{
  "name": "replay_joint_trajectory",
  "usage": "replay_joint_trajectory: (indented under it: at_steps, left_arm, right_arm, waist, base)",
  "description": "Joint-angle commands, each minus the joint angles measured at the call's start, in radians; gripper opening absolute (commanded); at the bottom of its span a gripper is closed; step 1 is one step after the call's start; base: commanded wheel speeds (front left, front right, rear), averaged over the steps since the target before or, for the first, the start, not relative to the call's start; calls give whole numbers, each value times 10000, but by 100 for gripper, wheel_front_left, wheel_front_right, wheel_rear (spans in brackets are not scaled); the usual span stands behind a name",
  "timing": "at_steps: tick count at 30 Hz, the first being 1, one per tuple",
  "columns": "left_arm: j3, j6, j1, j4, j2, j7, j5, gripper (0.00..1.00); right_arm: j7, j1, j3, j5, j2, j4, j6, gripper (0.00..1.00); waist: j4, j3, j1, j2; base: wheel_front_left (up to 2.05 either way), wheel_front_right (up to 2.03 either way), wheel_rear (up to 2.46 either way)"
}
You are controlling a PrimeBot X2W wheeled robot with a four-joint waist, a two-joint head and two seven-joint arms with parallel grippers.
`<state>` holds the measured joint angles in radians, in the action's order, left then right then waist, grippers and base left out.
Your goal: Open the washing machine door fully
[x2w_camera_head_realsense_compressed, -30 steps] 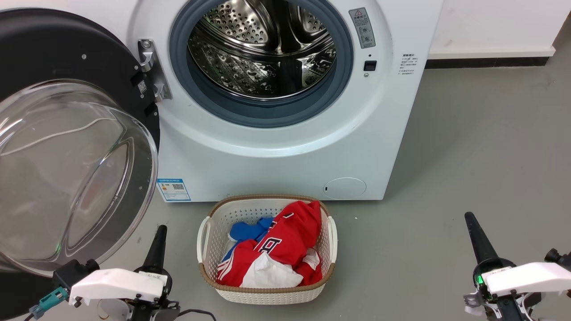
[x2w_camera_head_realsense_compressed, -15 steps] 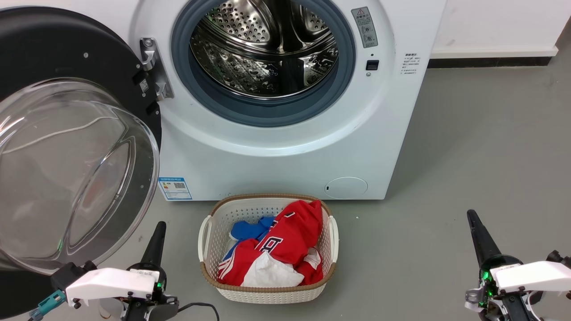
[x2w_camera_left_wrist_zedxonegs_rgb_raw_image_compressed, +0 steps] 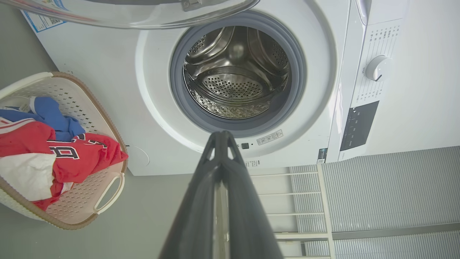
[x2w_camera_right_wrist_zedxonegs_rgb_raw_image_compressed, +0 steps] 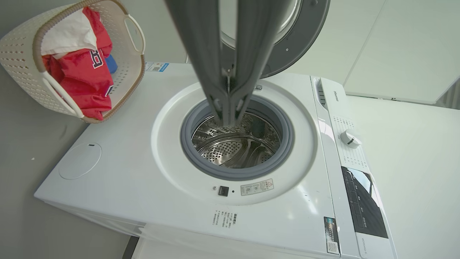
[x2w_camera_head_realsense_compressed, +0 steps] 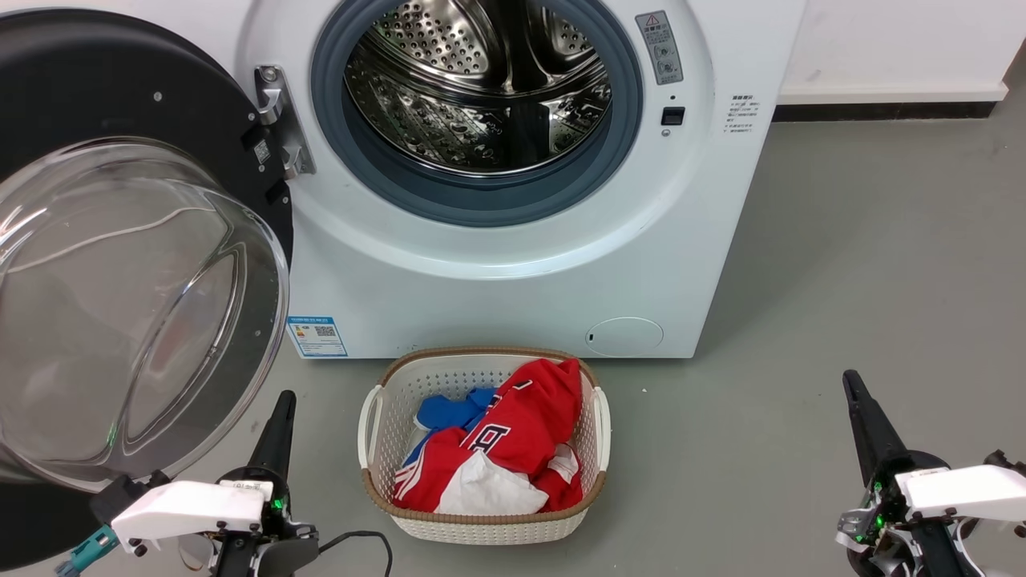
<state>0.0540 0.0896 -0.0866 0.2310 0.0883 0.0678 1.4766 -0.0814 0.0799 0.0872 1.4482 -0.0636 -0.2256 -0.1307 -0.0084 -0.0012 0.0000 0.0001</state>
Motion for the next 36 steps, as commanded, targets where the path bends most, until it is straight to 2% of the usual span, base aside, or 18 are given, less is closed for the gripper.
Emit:
replay_joint_trajectory:
  at_steps: [1, 24, 36]
  left_arm:
    - [97, 101, -178, -1, -27, 59, 192, 0]
    - [547, 452, -257, 159, -333, 419, 1463, 0]
    - [562, 446, -259, 154, -347, 430, 1413, 0]
  right_arm:
    - [-60, 189, 32, 220, 30, -8, -1, 0]
    - [-297, 352, 222, 1730, 102, -208, 0, 0]
    - [-293, 337, 232, 1689, 109, -204, 0, 0]
  waist:
    - [6, 3, 0, -1]
    - [83, 42, 0, -1]
    - [84, 43, 0, -1]
  base:
    - [0, 0, 0]
    - [0, 0, 0]
    - [0, 0, 0]
